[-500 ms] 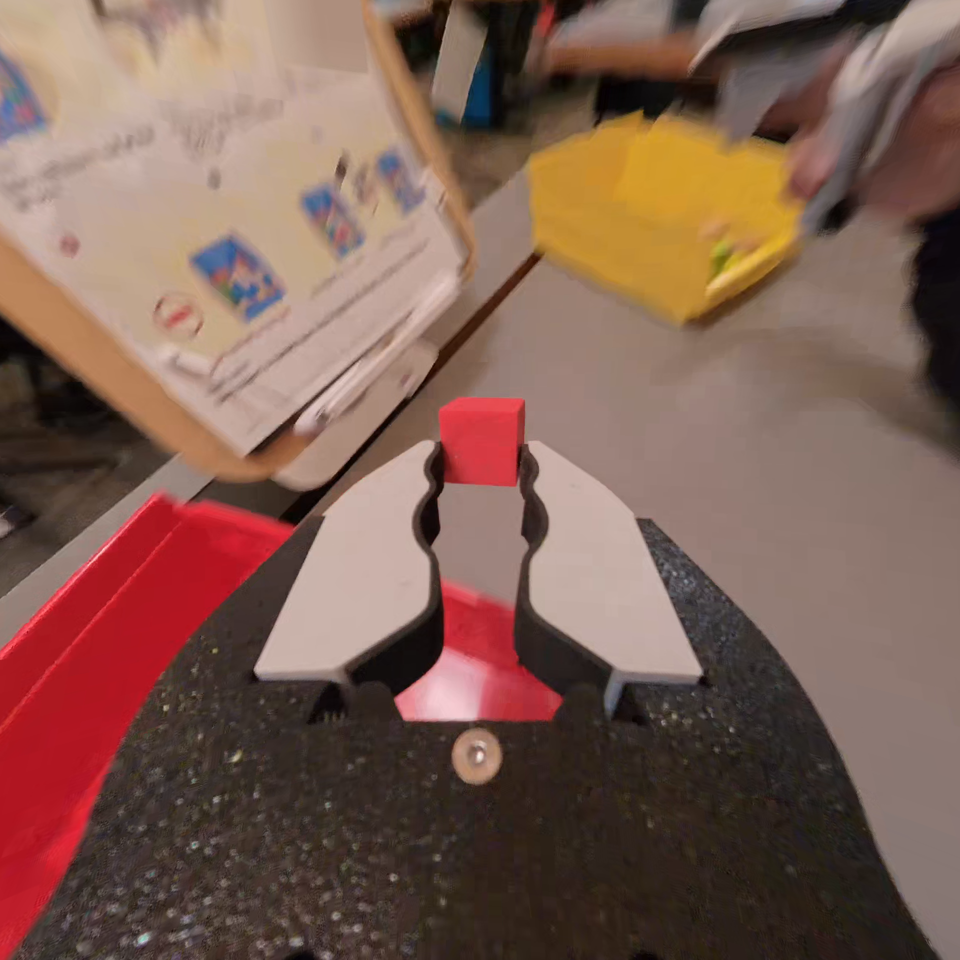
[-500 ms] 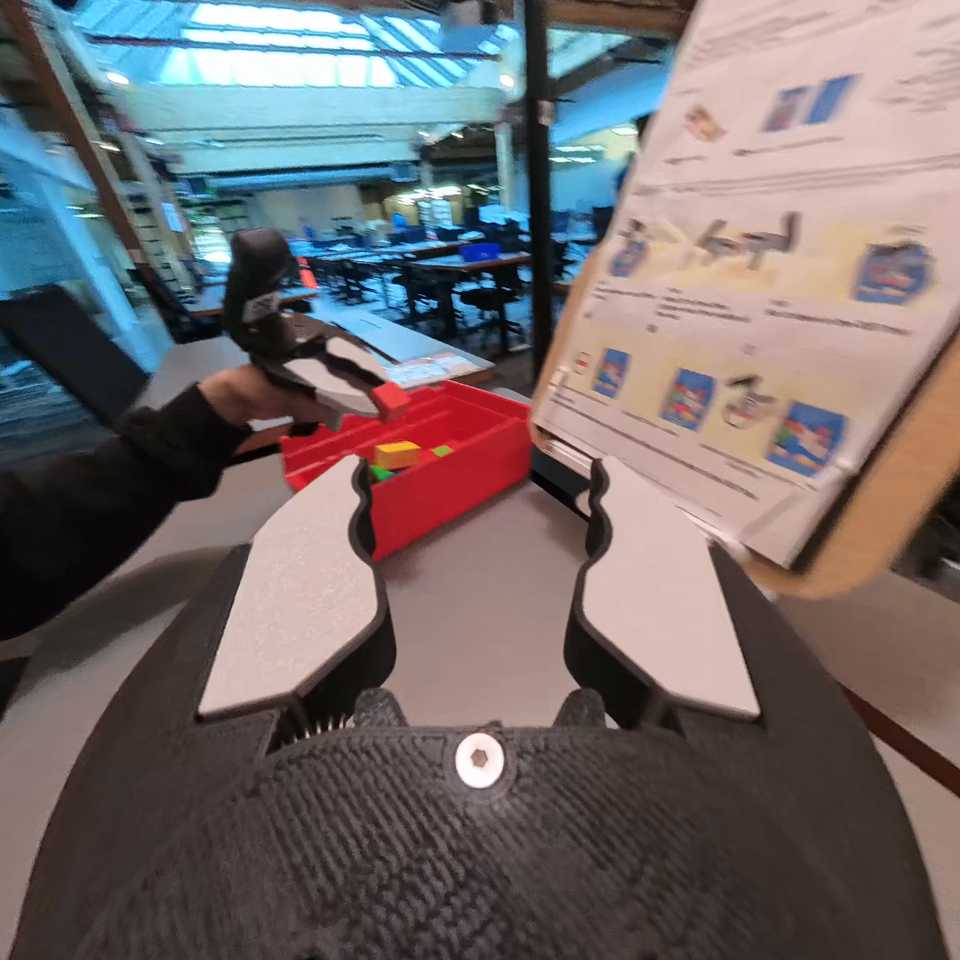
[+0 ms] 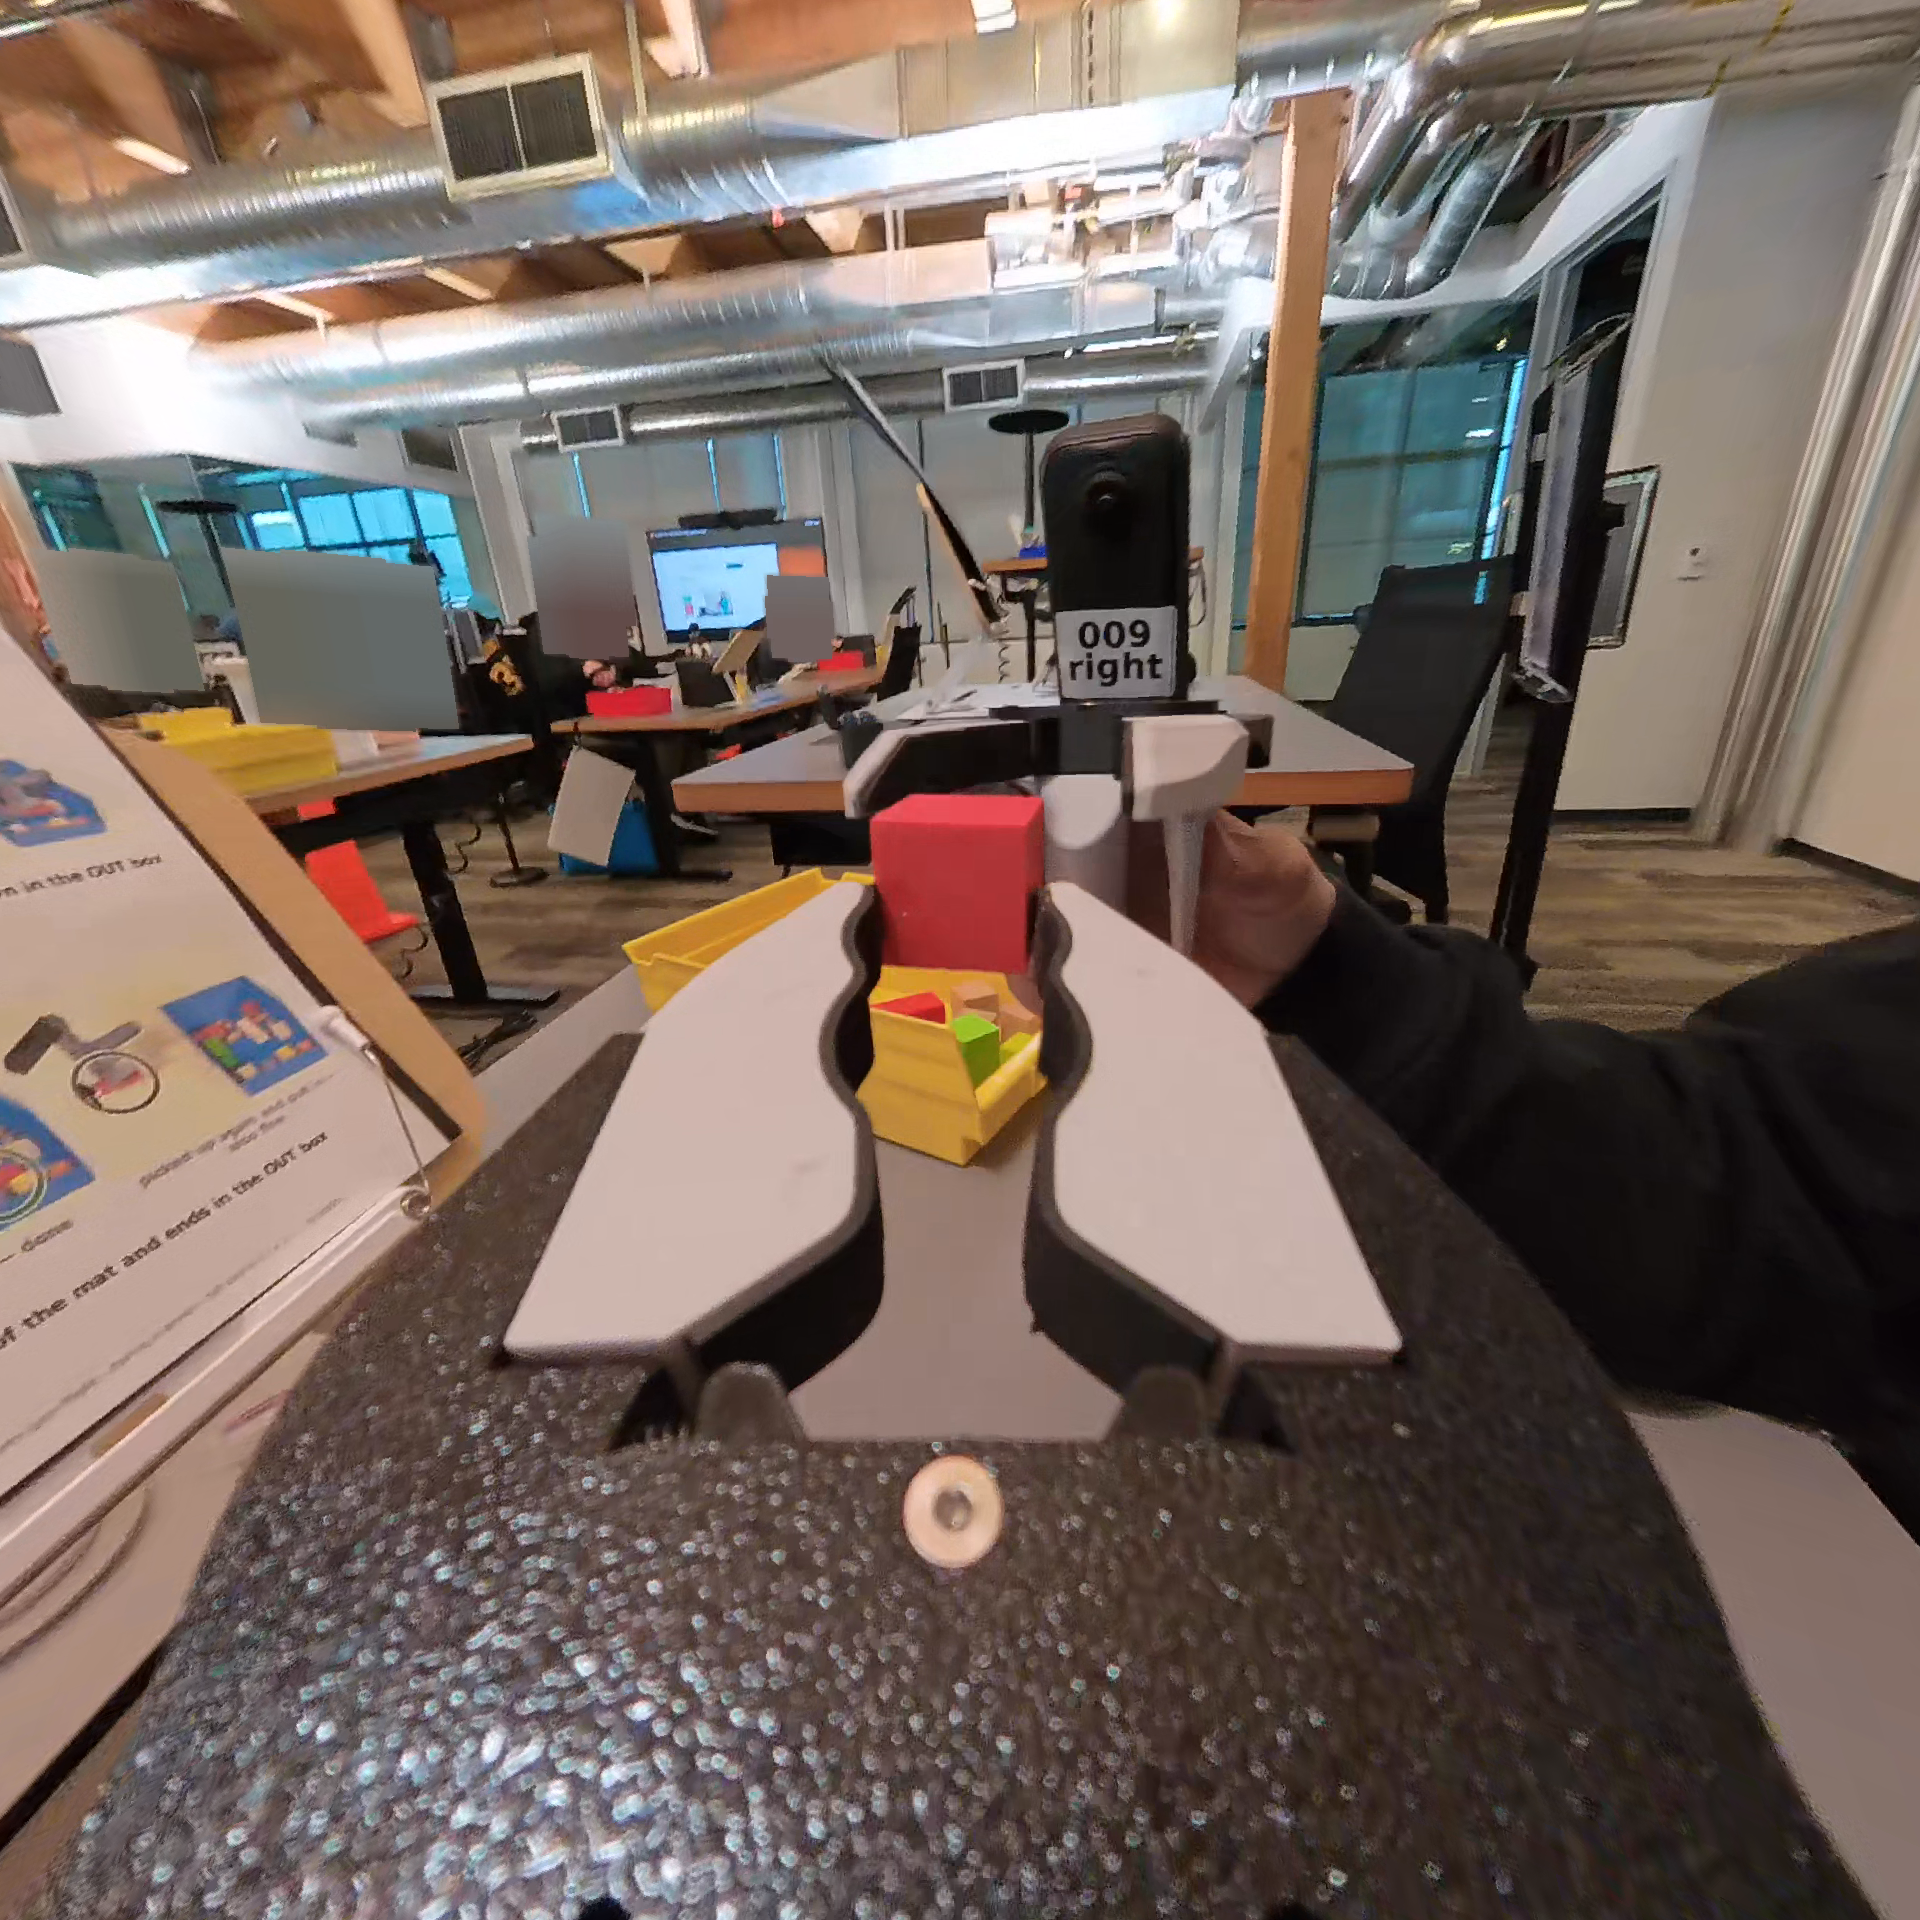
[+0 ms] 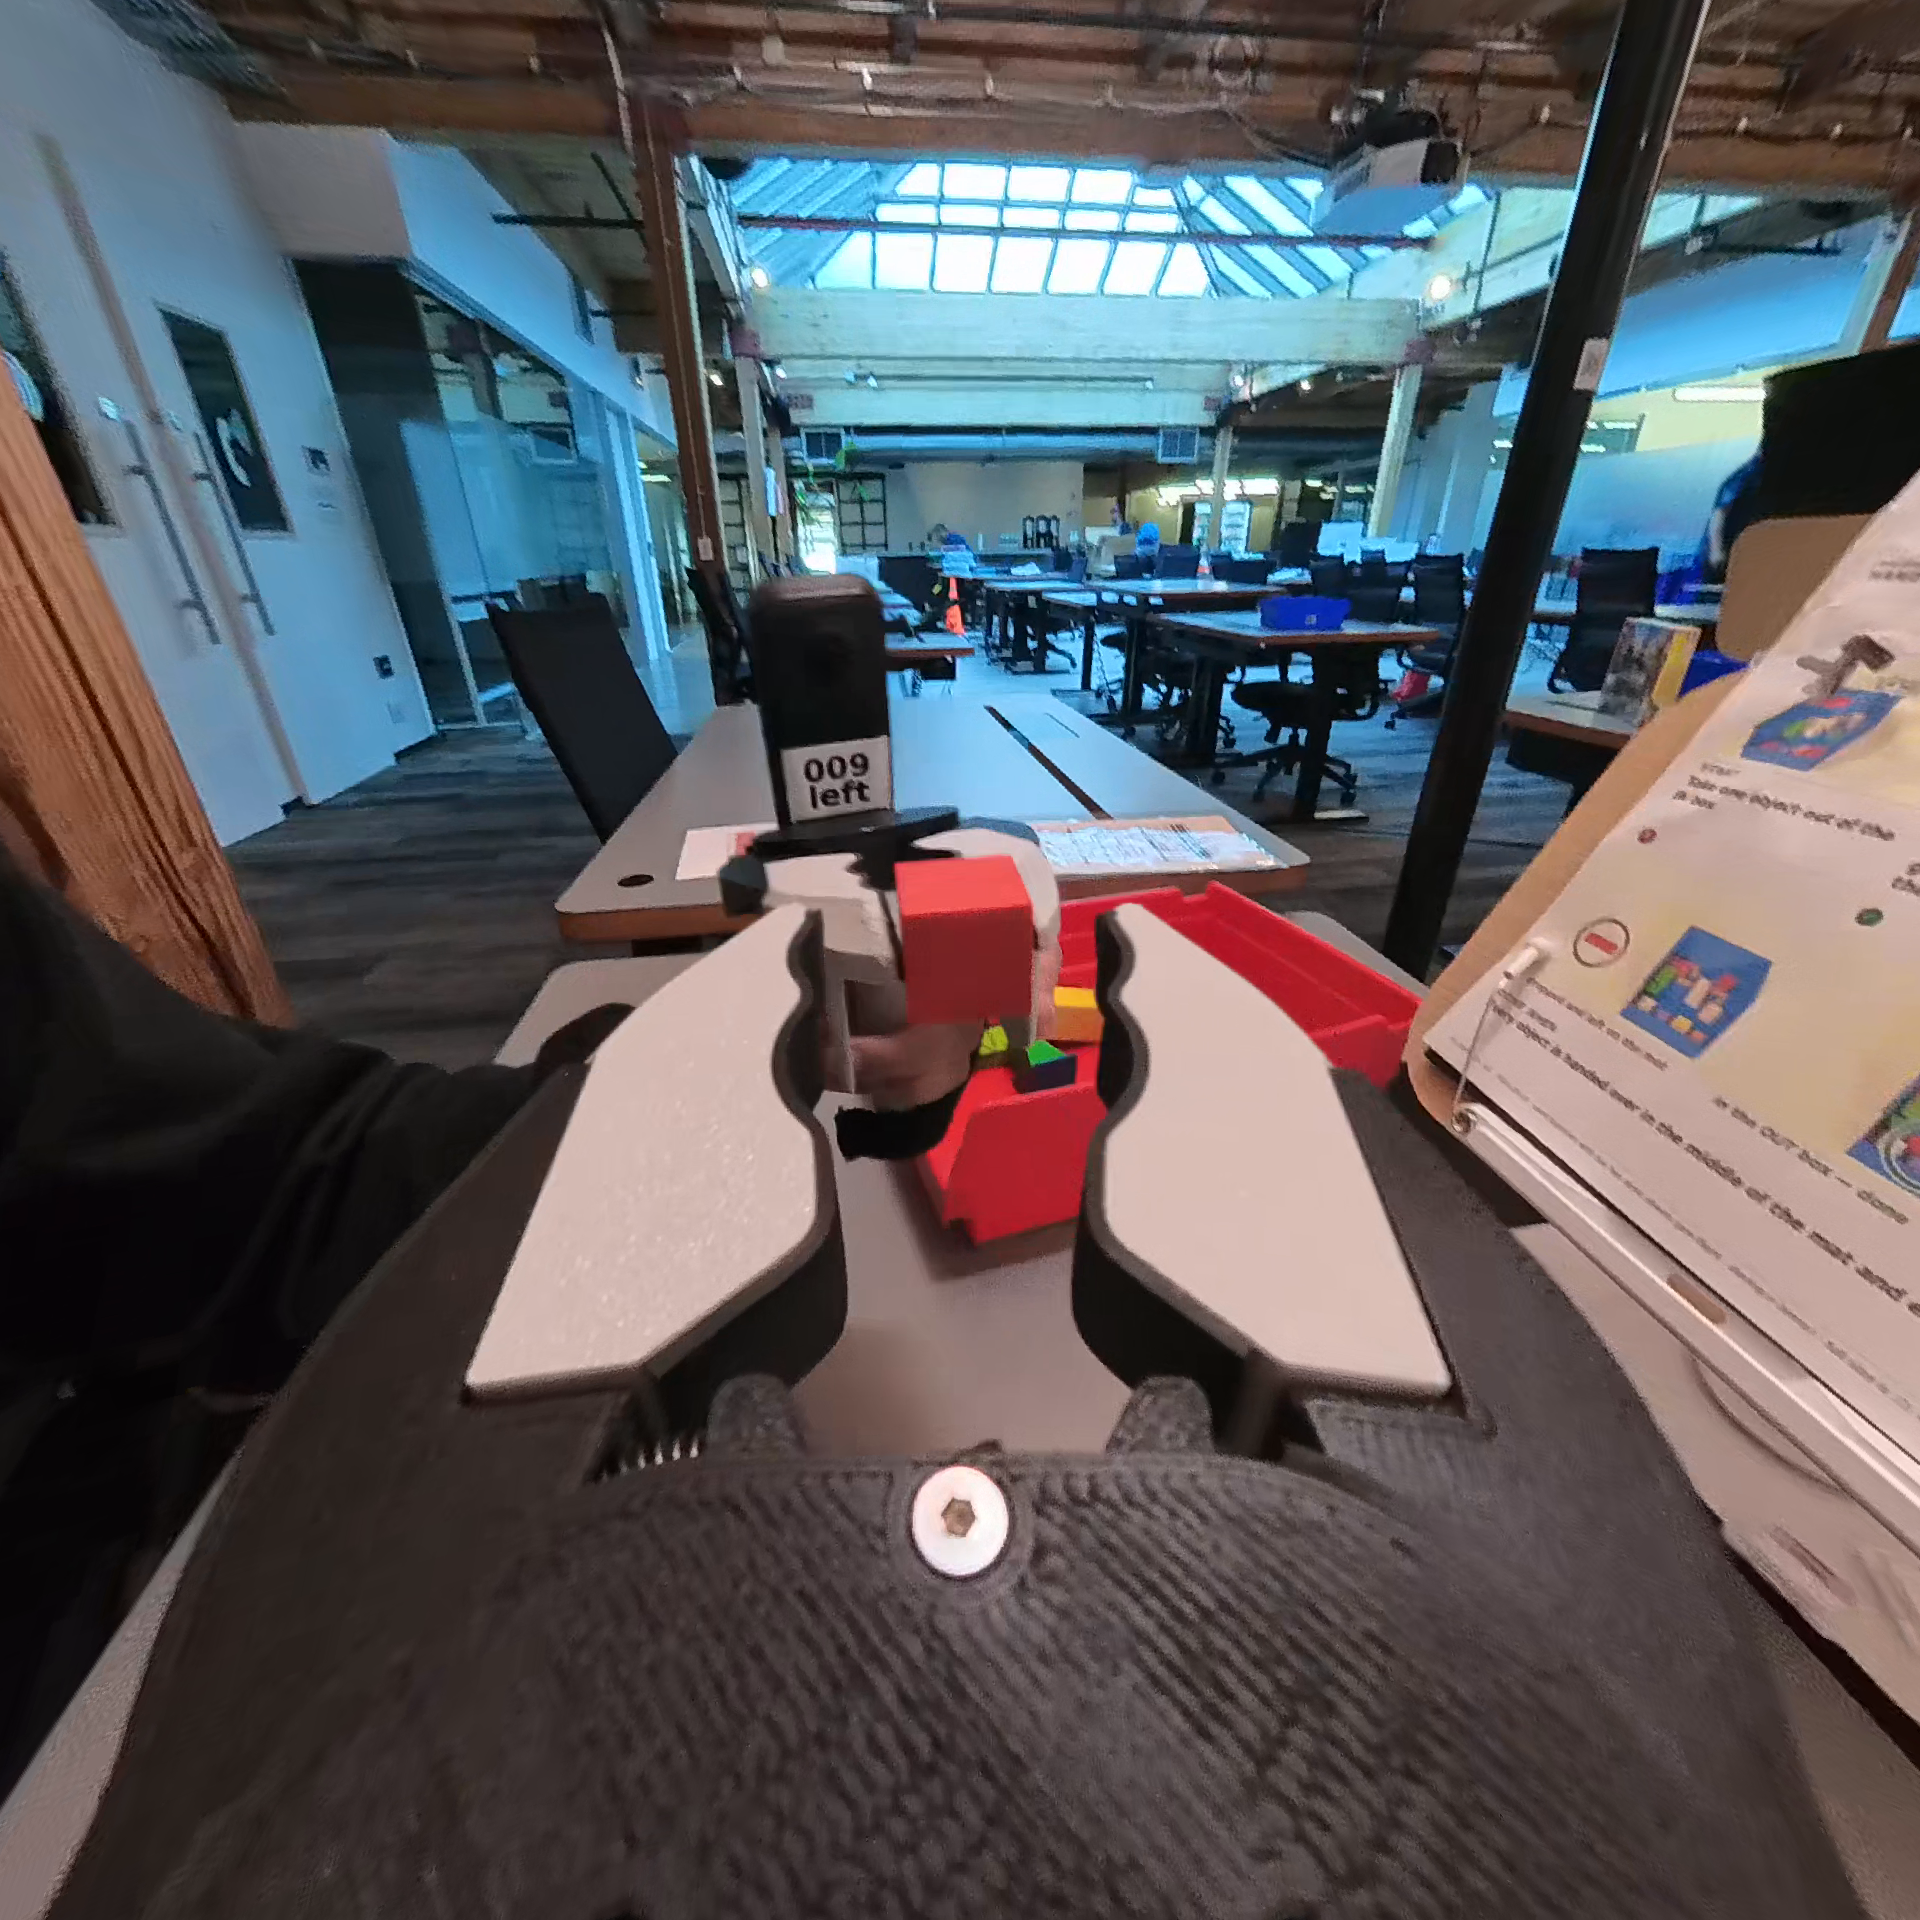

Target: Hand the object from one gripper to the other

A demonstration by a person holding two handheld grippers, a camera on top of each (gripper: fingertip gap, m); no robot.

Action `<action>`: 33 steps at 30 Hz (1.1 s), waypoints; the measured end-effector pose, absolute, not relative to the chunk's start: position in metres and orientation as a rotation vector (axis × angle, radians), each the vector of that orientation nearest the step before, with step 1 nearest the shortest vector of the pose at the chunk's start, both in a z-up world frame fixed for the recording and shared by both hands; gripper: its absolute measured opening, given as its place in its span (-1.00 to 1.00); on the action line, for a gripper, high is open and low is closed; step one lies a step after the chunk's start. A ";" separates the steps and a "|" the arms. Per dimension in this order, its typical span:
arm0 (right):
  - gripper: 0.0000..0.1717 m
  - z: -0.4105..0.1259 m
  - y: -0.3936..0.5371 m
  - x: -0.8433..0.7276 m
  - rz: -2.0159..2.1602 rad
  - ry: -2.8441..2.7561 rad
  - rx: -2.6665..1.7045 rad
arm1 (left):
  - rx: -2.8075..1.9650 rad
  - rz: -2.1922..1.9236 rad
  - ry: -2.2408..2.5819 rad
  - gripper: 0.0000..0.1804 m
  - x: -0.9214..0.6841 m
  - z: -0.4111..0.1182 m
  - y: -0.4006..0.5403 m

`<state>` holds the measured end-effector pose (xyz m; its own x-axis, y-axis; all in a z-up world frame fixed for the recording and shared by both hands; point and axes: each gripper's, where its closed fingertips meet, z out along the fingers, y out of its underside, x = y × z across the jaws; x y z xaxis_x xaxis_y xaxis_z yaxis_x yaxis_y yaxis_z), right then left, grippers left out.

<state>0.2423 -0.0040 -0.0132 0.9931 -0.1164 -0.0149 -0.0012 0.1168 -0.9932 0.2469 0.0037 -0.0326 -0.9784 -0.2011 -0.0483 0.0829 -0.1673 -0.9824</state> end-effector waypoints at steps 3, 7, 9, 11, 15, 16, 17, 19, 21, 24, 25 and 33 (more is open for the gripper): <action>-0.39 -0.017 -0.005 0.245 -0.085 0.101 -1.462 | -0.092 -2.208 1.920 -0.70 0.241 -0.033 -0.005; -0.41 -0.021 -0.003 0.240 -0.080 0.071 -1.492 | -0.072 -2.182 1.924 -0.70 0.238 -0.035 -0.010; -0.44 -0.024 -0.001 0.240 -0.089 0.067 -1.511 | -0.075 -2.223 1.915 -0.70 0.237 -0.033 -0.010; -0.51 -0.023 -0.002 0.240 -0.087 0.065 -1.505 | -0.068 -2.226 1.912 -0.70 0.236 -0.033 -0.010; -0.64 -0.022 -0.001 0.236 -0.069 0.043 -1.500 | -0.069 -2.214 1.909 -0.70 0.238 -0.034 -0.011; -0.64 -0.024 0.000 0.236 -0.067 0.038 -1.506 | -0.070 -2.215 1.910 -0.70 0.238 -0.034 -0.011; -0.65 -0.024 0.001 0.235 -0.063 0.035 -1.503 | -0.067 -2.215 1.915 -0.70 0.237 -0.035 -0.012; -0.67 -0.023 0.001 0.235 -0.073 0.029 -1.499 | -0.063 -2.214 1.909 -0.70 0.237 -0.035 -0.012; -0.67 -0.022 0.002 0.234 -0.098 0.014 -1.498 | -0.062 -2.222 1.913 -0.70 0.236 -0.035 -0.012; -0.68 -0.025 0.001 0.235 -0.137 0.012 -1.535 | -0.078 -2.188 1.912 -0.69 0.239 -0.037 -0.013; -0.68 -0.026 -0.001 0.238 -0.153 0.025 -1.546 | -0.092 -2.164 1.899 -0.63 0.242 -0.039 -0.014; -0.68 -0.041 -0.131 0.331 -0.499 0.658 -1.450 | -0.215 -1.938 1.937 -0.43 0.266 -0.058 -0.011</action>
